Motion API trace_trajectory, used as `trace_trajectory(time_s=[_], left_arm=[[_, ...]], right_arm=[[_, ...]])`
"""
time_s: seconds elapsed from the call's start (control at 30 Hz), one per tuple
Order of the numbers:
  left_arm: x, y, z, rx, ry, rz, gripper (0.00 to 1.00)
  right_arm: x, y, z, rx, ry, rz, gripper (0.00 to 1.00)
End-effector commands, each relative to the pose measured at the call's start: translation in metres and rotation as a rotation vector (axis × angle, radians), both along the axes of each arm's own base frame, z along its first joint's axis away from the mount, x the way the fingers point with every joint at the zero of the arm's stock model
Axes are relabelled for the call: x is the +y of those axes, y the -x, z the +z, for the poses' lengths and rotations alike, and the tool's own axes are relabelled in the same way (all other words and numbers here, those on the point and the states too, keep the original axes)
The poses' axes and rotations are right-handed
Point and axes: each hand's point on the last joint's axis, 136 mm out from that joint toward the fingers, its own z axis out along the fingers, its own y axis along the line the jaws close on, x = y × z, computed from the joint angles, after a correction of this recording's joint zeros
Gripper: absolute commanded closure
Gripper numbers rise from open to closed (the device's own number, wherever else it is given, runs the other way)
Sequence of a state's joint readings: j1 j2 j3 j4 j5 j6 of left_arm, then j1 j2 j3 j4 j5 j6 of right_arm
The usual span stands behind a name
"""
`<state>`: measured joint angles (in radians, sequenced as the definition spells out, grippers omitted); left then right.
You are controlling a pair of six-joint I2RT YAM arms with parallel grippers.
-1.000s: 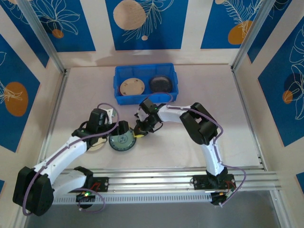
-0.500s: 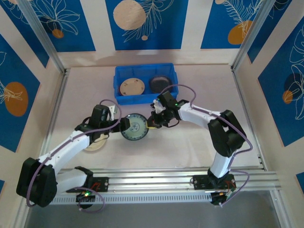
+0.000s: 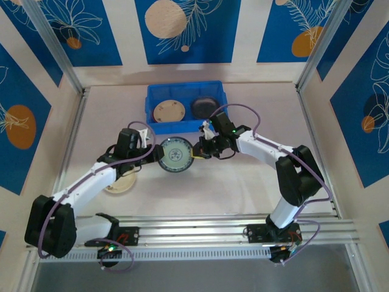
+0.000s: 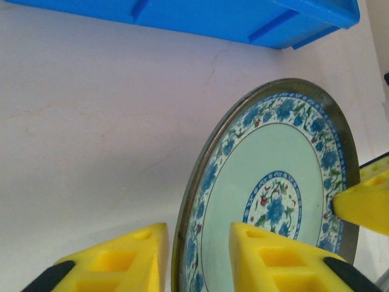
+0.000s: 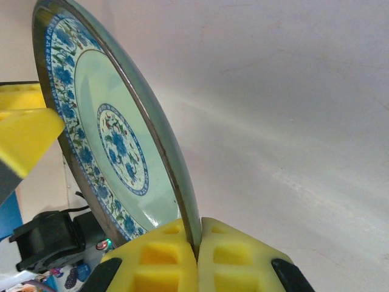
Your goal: Place the plates into the plastic bin on the countertop
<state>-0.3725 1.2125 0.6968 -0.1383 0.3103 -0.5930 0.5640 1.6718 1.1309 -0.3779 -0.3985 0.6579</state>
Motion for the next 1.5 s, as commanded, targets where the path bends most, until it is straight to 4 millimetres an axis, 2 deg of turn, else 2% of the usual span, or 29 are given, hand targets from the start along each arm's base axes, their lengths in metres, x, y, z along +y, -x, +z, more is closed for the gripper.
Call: trace_trajectory(time_s=[0.0, 0.03, 0.1, 0.17, 0.2, 0.23, 0.3, 0.43, 0.47, 0.53, 0.6, 0.67, 0.73, 0.77, 0.8, 0.83, 0.87, 0.9, 1.0, 1.1, 1.3, 1.47], left_arm=[[-0.006, -0.010, 0.016, -0.032, 0.059, -0.007, 0.70], [-0.006, -0.011, 0.016, -0.029, 0.060, -0.004, 0.70], [-0.006, -0.012, 0.016, -0.029, 0.068, -0.003, 0.81], [-0.005, -0.013, 0.018, -0.030, 0.073, 0.003, 1.00], [-0.005, -0.014, 0.019, -0.034, 0.084, 0.001, 1.00], [-0.006, -0.014, 0.021, -0.042, 0.100, -0.006, 1.00], [-0.008, -0.014, 0.024, -0.053, 0.126, -0.014, 1.00], [-0.012, -0.015, 0.032, -0.066, 0.166, -0.039, 1.00], [-0.014, -0.015, 0.033, -0.069, 0.175, -0.046, 1.00], [-0.014, -0.017, 0.034, -0.072, 0.176, -0.049, 1.00], [-0.015, -0.018, 0.033, -0.069, 0.196, -0.062, 1.00], [-0.016, -0.019, 0.032, -0.062, 0.208, -0.063, 1.00], [-0.013, -0.022, 0.030, -0.050, 0.204, -0.050, 1.00], [-0.010, -0.023, 0.028, -0.042, 0.198, -0.040, 0.91], [-0.006, -0.024, 0.026, -0.037, 0.190, -0.022, 0.70], [-0.002, -0.025, 0.026, -0.039, 0.185, -0.008, 0.58], [0.004, -0.026, 0.026, -0.047, 0.178, 0.012, 0.40], [0.010, -0.026, 0.026, -0.053, 0.168, 0.036, 0.28], [0.027, -0.026, 0.030, -0.087, 0.144, 0.093, 0.20], [0.043, -0.025, 0.035, -0.117, 0.127, 0.143, 0.18], [0.057, -0.021, 0.032, -0.133, 0.100, 0.154, 0.17], [0.062, -0.020, 0.031, -0.130, 0.103, 0.161, 0.16]], right_arm=[[0.009, -0.001, 0.031, -0.027, -0.088, 0.024, 1.00], [0.010, -0.002, 0.032, -0.029, -0.091, 0.024, 1.00], [0.010, -0.003, 0.035, -0.036, -0.093, 0.028, 1.00], [0.010, -0.005, 0.035, -0.038, -0.090, 0.026, 1.00], [0.011, -0.006, 0.036, -0.043, -0.090, 0.027, 0.99], [0.011, -0.007, 0.036, -0.048, -0.087, 0.026, 0.95], [0.010, -0.011, 0.036, -0.056, -0.071, 0.016, 0.79], [0.013, -0.021, 0.040, -0.078, -0.068, 0.001, 0.76], [0.012, -0.025, 0.039, -0.081, -0.062, -0.009, 0.77], [0.012, -0.031, 0.038, -0.094, -0.041, -0.029, 0.86], [0.014, -0.036, 0.040, -0.115, -0.024, -0.029, 0.89], [0.016, -0.041, 0.042, -0.119, -0.023, -0.030, 1.00], [0.016, -0.047, 0.044, -0.127, -0.012, -0.045, 1.00], [0.015, -0.051, 0.045, -0.134, -0.007, -0.055, 1.00], [0.014, -0.055, 0.047, -0.142, -0.001, -0.064, 1.00], [0.014, -0.059, 0.051, -0.155, 0.001, -0.070, 1.00], [0.012, -0.065, 0.055, -0.167, 0.010, -0.081, 1.00], [0.010, -0.074, 0.060, -0.182, 0.023, -0.099, 1.00], [0.004, -0.101, 0.072, -0.218, 0.068, -0.140, 1.00], [-0.002, -0.130, 0.079, -0.256, 0.119, -0.172, 1.00], [-0.003, -0.187, 0.071, -0.240, 0.147, -0.203, 1.00], [0.005, -0.219, 0.059, -0.210, 0.146, -0.206, 1.00]])
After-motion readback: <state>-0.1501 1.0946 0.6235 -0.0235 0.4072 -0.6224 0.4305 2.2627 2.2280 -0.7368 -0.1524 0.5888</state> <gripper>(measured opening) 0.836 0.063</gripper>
